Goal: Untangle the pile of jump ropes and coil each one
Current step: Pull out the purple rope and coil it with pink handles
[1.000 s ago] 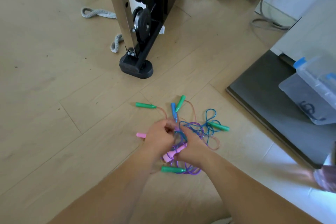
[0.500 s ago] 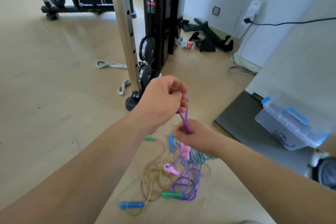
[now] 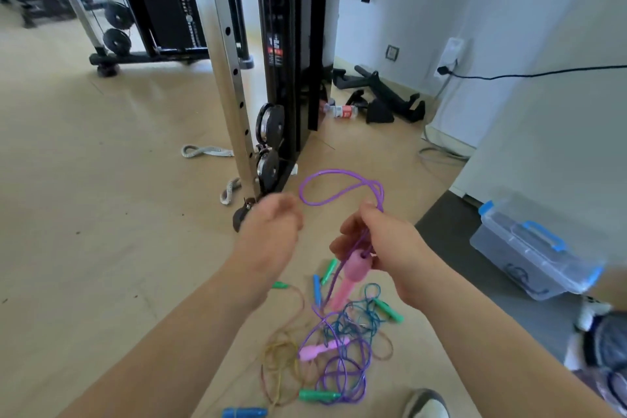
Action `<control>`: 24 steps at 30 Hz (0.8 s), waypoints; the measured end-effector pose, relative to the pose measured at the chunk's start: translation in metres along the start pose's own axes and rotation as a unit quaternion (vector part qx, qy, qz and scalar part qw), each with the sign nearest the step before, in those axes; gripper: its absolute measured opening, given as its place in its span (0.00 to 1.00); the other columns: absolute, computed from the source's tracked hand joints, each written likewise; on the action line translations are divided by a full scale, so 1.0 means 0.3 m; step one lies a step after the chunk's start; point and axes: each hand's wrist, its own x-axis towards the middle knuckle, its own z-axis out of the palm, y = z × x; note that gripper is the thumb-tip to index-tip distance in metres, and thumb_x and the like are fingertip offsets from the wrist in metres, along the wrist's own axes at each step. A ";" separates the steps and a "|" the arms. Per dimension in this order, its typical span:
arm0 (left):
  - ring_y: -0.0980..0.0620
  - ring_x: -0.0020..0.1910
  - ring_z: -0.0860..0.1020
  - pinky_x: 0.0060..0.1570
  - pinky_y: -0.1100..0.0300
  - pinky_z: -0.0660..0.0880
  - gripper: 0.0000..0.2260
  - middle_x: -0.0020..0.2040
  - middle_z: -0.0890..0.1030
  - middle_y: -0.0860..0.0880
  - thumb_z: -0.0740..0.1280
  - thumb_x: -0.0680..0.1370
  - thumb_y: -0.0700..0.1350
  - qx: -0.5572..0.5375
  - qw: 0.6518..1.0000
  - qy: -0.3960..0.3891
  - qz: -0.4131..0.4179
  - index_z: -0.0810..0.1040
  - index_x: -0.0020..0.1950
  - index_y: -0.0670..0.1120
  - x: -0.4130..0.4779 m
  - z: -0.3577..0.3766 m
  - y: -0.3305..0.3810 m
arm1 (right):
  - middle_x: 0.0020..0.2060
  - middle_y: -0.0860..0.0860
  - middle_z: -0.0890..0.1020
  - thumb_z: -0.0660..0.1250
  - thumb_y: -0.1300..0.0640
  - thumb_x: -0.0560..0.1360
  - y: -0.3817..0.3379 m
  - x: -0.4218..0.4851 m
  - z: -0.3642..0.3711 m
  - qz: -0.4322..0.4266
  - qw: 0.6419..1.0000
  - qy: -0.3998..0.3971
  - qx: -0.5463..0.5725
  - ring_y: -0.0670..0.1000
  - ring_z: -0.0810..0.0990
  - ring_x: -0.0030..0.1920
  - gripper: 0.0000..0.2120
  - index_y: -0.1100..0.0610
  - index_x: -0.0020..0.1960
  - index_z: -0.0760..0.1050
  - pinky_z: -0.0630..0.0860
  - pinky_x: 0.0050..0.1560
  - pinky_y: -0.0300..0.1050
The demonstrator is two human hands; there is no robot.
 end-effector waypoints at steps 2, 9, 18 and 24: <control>0.55 0.58 0.81 0.62 0.53 0.78 0.17 0.56 0.83 0.52 0.68 0.77 0.40 0.134 0.982 -0.132 -0.002 0.77 0.66 0.50 -0.041 0.036 -0.099 | 0.34 0.62 0.85 0.56 0.48 0.85 -0.003 0.006 0.013 -0.001 0.998 -0.019 0.052 0.58 0.82 0.37 0.20 0.60 0.45 0.76 0.76 0.43 0.47; 0.60 0.38 0.78 0.45 0.64 0.76 0.05 0.45 0.85 0.50 0.67 0.78 0.42 0.360 0.900 -0.246 0.027 0.83 0.48 0.49 -0.061 0.062 -0.189 | 0.37 0.60 0.84 0.55 0.44 0.86 -0.025 0.035 -0.042 -0.012 0.995 -0.034 0.090 0.63 0.84 0.39 0.23 0.63 0.52 0.76 0.80 0.47 0.57; 0.43 0.41 0.86 0.44 0.56 0.84 0.10 0.46 0.86 0.40 0.59 0.85 0.36 0.099 0.995 -0.016 0.015 0.80 0.54 0.41 -0.049 -0.012 -0.008 | 0.53 0.56 0.84 0.56 0.31 0.80 0.067 0.070 -0.123 0.057 0.981 -0.066 -0.174 0.58 0.85 0.35 0.31 0.59 0.63 0.72 0.82 0.41 0.52; 0.41 0.41 0.87 0.38 0.56 0.85 0.07 0.48 0.86 0.37 0.63 0.84 0.38 -0.197 0.976 0.079 -0.046 0.80 0.57 0.38 -0.046 -0.038 0.069 | 0.57 0.55 0.85 0.63 0.30 0.75 0.079 0.027 -0.019 0.023 0.964 -0.229 -0.135 0.65 0.82 0.41 0.30 0.53 0.62 0.78 0.75 0.36 0.51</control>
